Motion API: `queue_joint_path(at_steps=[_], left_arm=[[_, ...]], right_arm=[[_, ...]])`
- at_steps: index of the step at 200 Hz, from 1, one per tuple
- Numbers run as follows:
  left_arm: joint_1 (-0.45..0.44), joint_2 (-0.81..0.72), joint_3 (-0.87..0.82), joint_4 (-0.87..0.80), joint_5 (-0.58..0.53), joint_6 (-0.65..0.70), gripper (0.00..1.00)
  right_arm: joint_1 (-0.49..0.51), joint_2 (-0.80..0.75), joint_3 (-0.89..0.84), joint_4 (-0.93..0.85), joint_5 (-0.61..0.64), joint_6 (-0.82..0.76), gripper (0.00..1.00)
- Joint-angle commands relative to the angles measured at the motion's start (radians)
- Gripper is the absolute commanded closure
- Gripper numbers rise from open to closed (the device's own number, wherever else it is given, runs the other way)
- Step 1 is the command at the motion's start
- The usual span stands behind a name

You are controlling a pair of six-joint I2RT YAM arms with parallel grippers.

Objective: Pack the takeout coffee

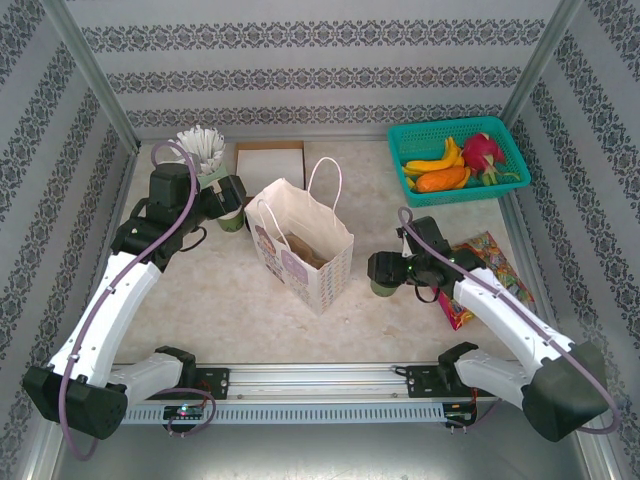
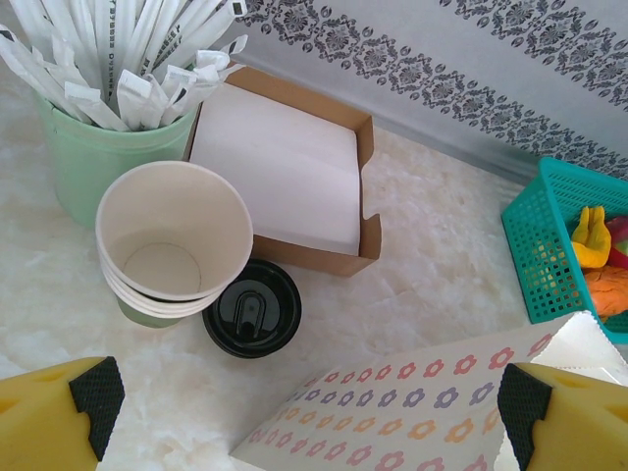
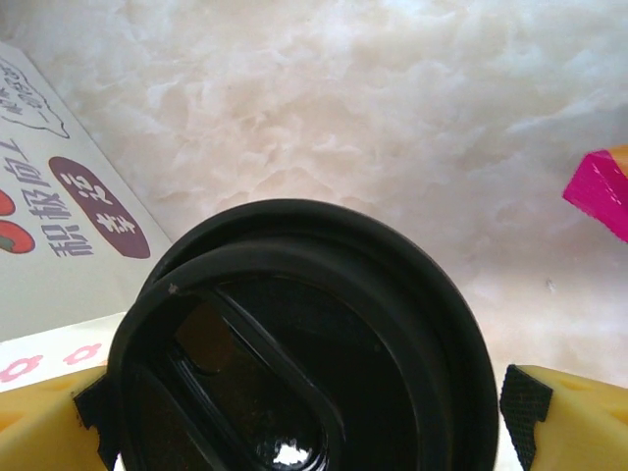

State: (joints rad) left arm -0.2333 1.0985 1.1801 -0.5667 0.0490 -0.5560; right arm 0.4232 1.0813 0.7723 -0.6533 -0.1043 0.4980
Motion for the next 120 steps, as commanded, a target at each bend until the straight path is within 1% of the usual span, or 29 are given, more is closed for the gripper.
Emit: queue_joint_path(at_steps=[1, 29, 60, 81, 105, 120], left_arm=[[0.011, -0.004, -0.01, 0.036, -0.006, -0.012, 0.0], [0.011, -0.001, -0.011, 0.031, -0.009, -0.006, 0.0], [0.012, 0.0, -0.023, 0.025, -0.03, -0.001, 0.0], [0.011, 0.006, -0.03, 0.029, -0.038, -0.001, 0.0], [0.011, 0.012, -0.028, 0.021, -0.035, -0.001, 0.0], [0.012, 0.011, -0.03, 0.02, -0.034, 0.002, 0.0]], right_arm=[[0.002, 0.044, 0.104, -0.108, 0.011, 0.06, 0.02], [0.0, 0.114, 0.204, -0.199, -0.006, 0.076, 0.02], [0.005, 0.203, 0.317, -0.361, 0.025, 0.057, 0.02], [0.012, 0.252, 0.36, -0.411, 0.015, 0.032, 0.02], [0.024, 0.29, 0.394, -0.437, -0.027, 0.013, 0.02], [0.035, 0.296, 0.405, -0.442, -0.002, 0.025, 0.02]])
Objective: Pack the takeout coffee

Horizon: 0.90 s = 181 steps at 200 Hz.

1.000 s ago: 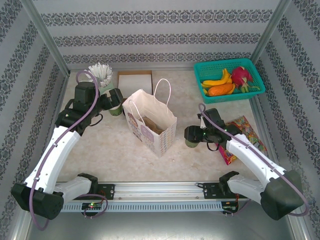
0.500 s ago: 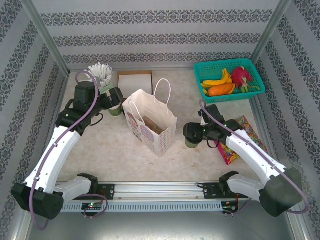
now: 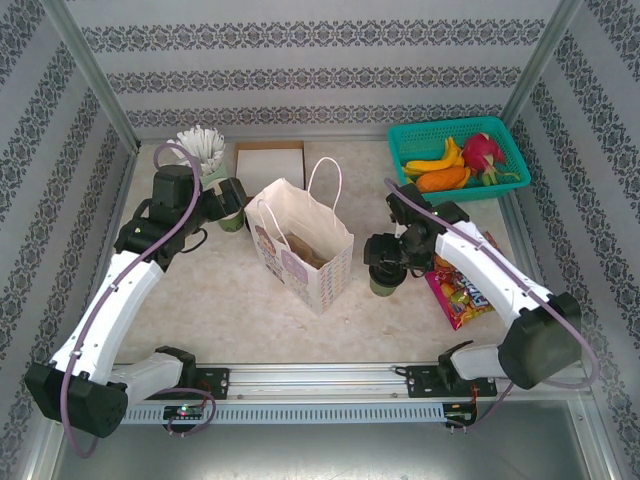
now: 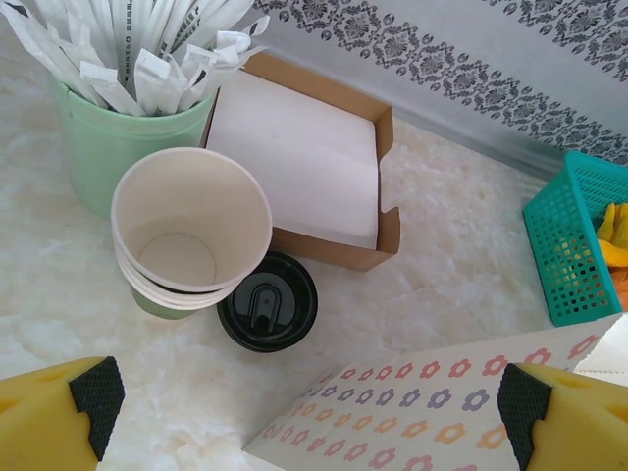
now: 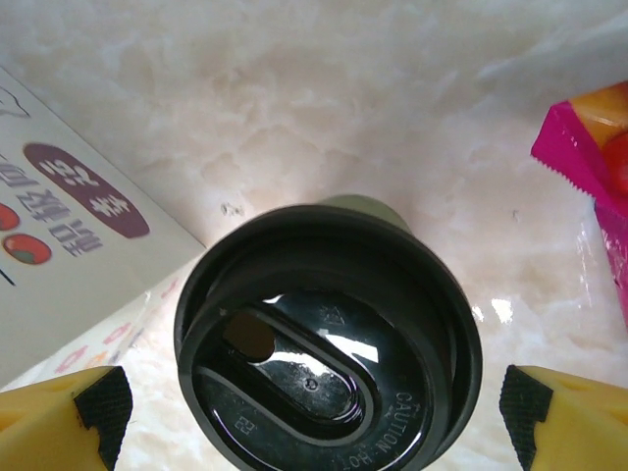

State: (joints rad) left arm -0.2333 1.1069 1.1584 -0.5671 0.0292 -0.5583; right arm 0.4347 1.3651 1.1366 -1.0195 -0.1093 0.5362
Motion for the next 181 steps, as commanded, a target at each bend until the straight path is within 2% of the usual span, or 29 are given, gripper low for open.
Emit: queue_joint_path(at_steps=[1, 59, 135, 181], left_arm=[[0.011, 0.003, -0.009, 0.02, -0.015, 0.004, 0.01], [0.011, 0.013, -0.006, 0.019, -0.02, 0.009, 0.0], [0.011, 0.024, -0.014, 0.015, -0.014, 0.011, 0.0], [0.012, 0.036, -0.014, 0.014, -0.011, 0.015, 0.0]], right_arm=[[0.024, 0.013, 0.041, -0.076, 0.005, -0.013, 0.02], [0.031, 0.066, 0.052, -0.089, -0.017, 0.001, 0.02], [0.05, 0.124, 0.079, -0.119, 0.029, 0.008, 0.02], [0.061, 0.094, 0.127, -0.169, 0.071, 0.017, 0.02]])
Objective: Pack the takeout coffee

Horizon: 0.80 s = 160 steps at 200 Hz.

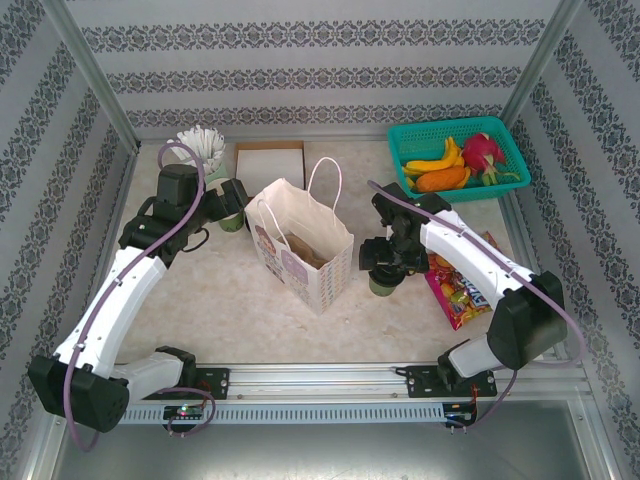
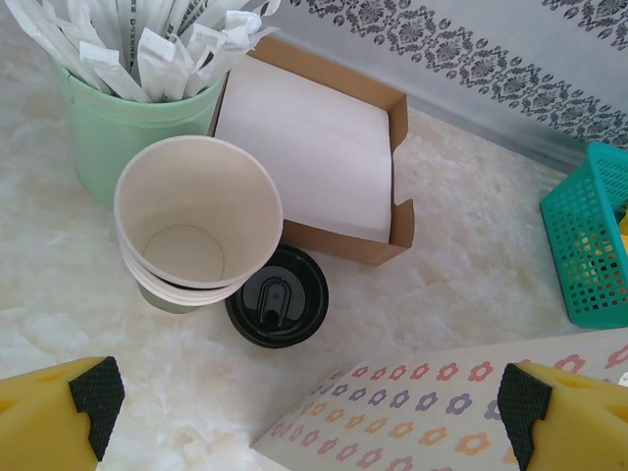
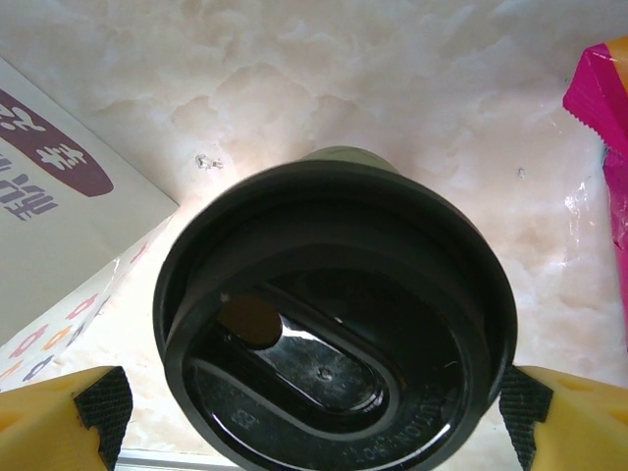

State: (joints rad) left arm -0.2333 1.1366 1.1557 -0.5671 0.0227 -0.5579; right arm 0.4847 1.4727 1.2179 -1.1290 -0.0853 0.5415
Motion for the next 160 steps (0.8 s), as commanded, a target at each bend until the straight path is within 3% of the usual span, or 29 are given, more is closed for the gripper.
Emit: queue_joint_path(at_steps=[1, 46, 102, 160], left_arm=[[0.011, 0.006, -0.011, 0.014, -0.004, 0.015, 0.0], [0.011, 0.034, -0.005, 0.019, 0.006, 0.022, 0.0], [0.011, 0.045, 0.001, -0.002, 0.01, 0.03, 0.0], [0.012, 0.042, -0.001, -0.009, 0.012, 0.03, 0.0]], right_arm=[[0.011, -0.014, 0.047, -0.061, 0.048, 0.012, 0.02], [0.012, -0.02, 0.025, -0.078, 0.085, 0.015, 0.02], [0.012, -0.002, -0.029, 0.028, 0.013, 0.018, 0.02], [0.012, 0.023, -0.041, 0.051, 0.021, 0.013, 0.02]])
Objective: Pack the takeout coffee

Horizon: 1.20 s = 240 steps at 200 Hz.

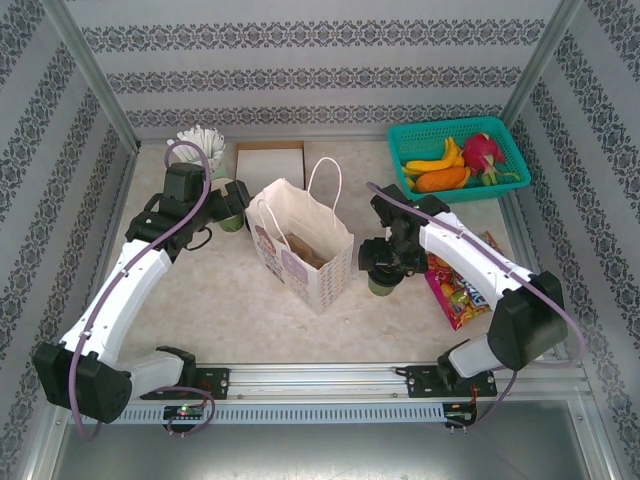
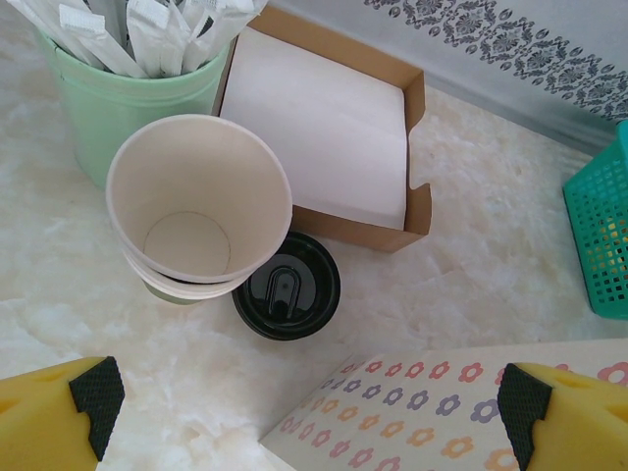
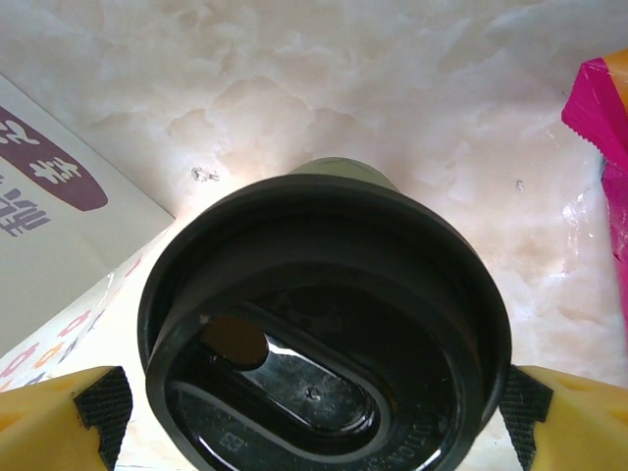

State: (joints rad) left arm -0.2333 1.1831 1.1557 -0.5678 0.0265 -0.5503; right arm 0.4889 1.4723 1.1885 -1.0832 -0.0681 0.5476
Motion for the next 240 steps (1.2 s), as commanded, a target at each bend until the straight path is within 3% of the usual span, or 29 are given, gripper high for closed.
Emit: queue_joint_path(at_steps=[1, 240], left_arm=[[0.011, -0.004, -0.001, -0.008, 0.008, 0.023, 0.0], [0.012, 0.014, 0.008, -0.022, 0.003, 0.045, 0.0]], right_arm=[[0.008, 0.024, -0.012, 0.005, 0.005, 0.007, 0.02], [0.011, 0.194, 0.138, -0.153, 0.037, -0.059, 0.02]])
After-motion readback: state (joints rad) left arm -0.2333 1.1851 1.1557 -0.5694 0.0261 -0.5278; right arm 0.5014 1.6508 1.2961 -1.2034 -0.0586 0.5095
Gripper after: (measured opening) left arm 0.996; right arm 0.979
